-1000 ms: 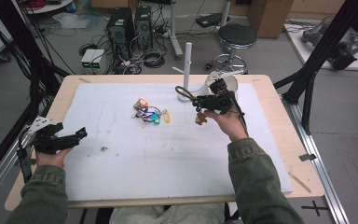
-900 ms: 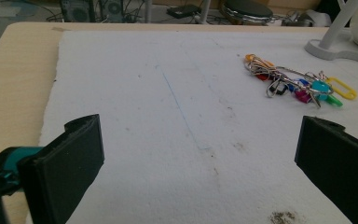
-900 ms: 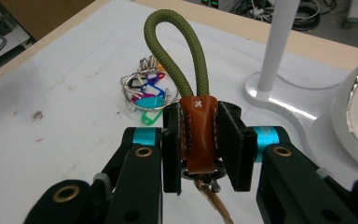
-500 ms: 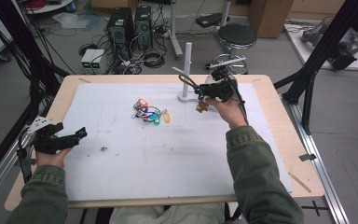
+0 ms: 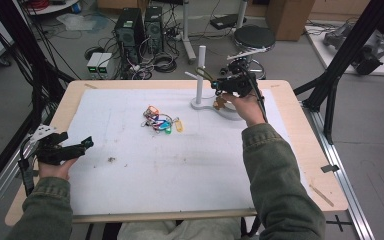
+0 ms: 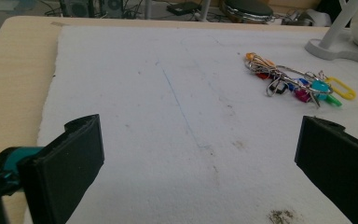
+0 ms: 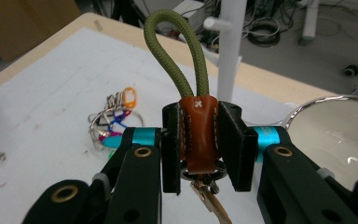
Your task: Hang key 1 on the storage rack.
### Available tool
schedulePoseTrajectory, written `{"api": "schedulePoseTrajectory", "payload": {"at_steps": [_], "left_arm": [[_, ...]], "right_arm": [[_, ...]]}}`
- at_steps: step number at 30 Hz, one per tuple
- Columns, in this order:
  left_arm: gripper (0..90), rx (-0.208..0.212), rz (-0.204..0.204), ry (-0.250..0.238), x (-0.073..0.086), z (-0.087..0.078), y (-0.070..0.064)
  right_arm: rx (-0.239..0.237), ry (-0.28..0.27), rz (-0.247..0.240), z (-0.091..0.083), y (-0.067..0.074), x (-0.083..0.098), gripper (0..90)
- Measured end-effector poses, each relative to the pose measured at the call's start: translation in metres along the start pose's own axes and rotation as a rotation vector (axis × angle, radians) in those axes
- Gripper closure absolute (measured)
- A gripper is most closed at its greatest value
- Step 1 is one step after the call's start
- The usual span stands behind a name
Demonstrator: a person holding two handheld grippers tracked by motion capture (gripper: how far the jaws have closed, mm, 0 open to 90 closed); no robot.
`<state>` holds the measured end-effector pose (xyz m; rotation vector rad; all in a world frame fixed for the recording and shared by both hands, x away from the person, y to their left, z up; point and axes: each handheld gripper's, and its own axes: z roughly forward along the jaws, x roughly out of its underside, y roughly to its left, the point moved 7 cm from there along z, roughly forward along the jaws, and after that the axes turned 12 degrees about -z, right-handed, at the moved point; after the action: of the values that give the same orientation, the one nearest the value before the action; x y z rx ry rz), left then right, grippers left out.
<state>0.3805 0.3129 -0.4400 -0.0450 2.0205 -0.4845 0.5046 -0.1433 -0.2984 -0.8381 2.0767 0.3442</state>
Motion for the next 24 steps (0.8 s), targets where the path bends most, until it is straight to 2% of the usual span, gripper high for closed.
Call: {"api": "schedulePoseTrajectory", "payload": {"at_steps": [5,13,16,24], "left_arm": [[1.7,0.0,0.0,0.004,0.0,0.0,0.0],[1.7,-0.001,0.002,0.003,0.0,0.0,0.0],[1.7,-0.001,0.003,0.006,0.001,0.0,0.0],[1.7,-0.005,0.004,0.004,0.001,0.0,0.0]], "right_arm": [[0.007,0.002,-0.001,0.002,-0.002,-0.004,71.0],[0.026,-0.012,0.029,0.006,-0.013,-0.006,71.0],[0.039,0.004,0.041,0.009,-0.018,-0.003,70.9],[0.04,0.019,0.049,0.019,-0.023,0.0,70.8]]}}
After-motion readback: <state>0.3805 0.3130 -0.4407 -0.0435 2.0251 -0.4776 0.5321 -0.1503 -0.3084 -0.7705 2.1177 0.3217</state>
